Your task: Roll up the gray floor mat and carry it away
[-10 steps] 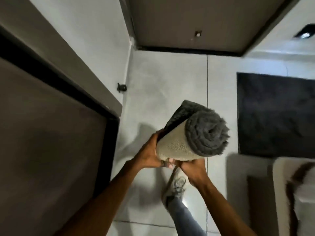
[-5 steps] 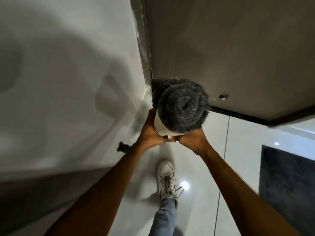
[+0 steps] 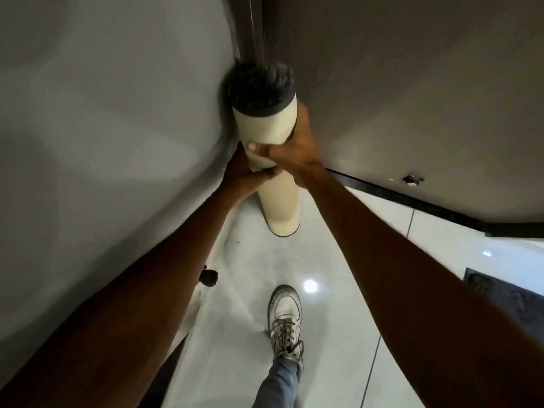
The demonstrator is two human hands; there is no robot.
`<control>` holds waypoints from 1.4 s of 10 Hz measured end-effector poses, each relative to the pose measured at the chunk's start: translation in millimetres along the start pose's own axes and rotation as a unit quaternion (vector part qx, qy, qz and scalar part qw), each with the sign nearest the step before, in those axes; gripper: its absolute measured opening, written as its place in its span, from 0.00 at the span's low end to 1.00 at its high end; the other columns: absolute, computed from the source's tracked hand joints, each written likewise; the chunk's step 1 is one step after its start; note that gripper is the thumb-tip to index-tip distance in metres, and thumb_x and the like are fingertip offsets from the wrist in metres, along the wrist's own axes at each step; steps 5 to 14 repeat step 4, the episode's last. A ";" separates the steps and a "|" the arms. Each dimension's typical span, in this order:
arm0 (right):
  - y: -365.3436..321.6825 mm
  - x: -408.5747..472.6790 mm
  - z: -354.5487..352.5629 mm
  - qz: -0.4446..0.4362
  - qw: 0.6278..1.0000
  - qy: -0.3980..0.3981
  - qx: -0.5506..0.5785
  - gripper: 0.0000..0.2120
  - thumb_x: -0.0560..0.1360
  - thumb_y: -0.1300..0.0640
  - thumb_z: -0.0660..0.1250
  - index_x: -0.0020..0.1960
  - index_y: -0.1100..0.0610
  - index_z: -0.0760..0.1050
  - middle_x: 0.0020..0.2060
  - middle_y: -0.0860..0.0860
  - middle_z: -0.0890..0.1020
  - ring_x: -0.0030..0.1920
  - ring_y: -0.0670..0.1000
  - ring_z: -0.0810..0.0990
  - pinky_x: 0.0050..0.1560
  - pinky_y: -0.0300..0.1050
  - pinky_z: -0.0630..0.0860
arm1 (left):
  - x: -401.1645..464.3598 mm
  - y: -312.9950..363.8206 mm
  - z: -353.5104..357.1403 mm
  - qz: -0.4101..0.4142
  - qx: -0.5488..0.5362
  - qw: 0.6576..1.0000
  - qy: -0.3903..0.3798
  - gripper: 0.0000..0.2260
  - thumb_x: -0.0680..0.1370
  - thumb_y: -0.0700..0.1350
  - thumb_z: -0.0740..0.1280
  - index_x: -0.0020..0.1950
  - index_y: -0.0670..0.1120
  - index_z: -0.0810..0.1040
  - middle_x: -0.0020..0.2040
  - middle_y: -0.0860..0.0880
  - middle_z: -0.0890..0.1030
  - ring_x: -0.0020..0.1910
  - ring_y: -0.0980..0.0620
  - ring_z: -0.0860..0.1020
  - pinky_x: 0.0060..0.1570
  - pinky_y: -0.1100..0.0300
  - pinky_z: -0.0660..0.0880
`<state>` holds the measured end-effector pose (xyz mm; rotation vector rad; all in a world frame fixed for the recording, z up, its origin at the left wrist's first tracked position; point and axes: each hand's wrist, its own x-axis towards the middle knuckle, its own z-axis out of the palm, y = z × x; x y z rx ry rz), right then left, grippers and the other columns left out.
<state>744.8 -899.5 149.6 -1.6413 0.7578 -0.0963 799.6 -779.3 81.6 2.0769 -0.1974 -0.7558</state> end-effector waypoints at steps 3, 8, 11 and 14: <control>-7.5 -8.2 -4.2 0.031 0.997 0.042 -0.062 0.62 0.64 0.45 0.83 0.83 0.50 0.45 0.82 0.55 0.59 0.81 0.62 0.56 0.79 0.71 0.54 | -48.3 21.1 23.3 -0.030 0.041 0.988 0.147 0.51 0.69 0.56 0.80 0.81 0.40 0.55 0.77 0.38 0.65 0.75 0.38 0.67 0.72 0.45 0.70; -37.0 -62.6 -36.7 -0.001 0.964 0.141 -0.226 0.48 0.75 0.33 0.67 0.84 0.47 0.44 0.84 0.53 0.47 0.83 0.61 0.41 0.79 0.73 0.49 | -118.2 50.5 30.6 0.078 0.053 0.974 0.205 0.47 0.73 0.50 0.77 0.79 0.31 0.53 0.78 0.30 0.59 0.78 0.32 0.60 0.76 0.40 0.63; -37.0 -62.6 -36.7 -0.001 0.964 0.141 -0.226 0.48 0.75 0.33 0.67 0.84 0.47 0.44 0.84 0.53 0.47 0.83 0.61 0.41 0.79 0.73 0.49 | -118.2 50.5 30.6 0.078 0.053 0.974 0.205 0.47 0.73 0.50 0.77 0.79 0.31 0.53 0.78 0.30 0.59 0.78 0.32 0.60 0.76 0.40 0.63; -37.0 -62.6 -36.7 -0.001 0.964 0.141 -0.226 0.48 0.75 0.33 0.67 0.84 0.47 0.44 0.84 0.53 0.47 0.83 0.61 0.41 0.79 0.73 0.49 | -118.2 50.5 30.6 0.078 0.053 0.974 0.205 0.47 0.73 0.50 0.77 0.79 0.31 0.53 0.78 0.30 0.59 0.78 0.32 0.60 0.76 0.40 0.63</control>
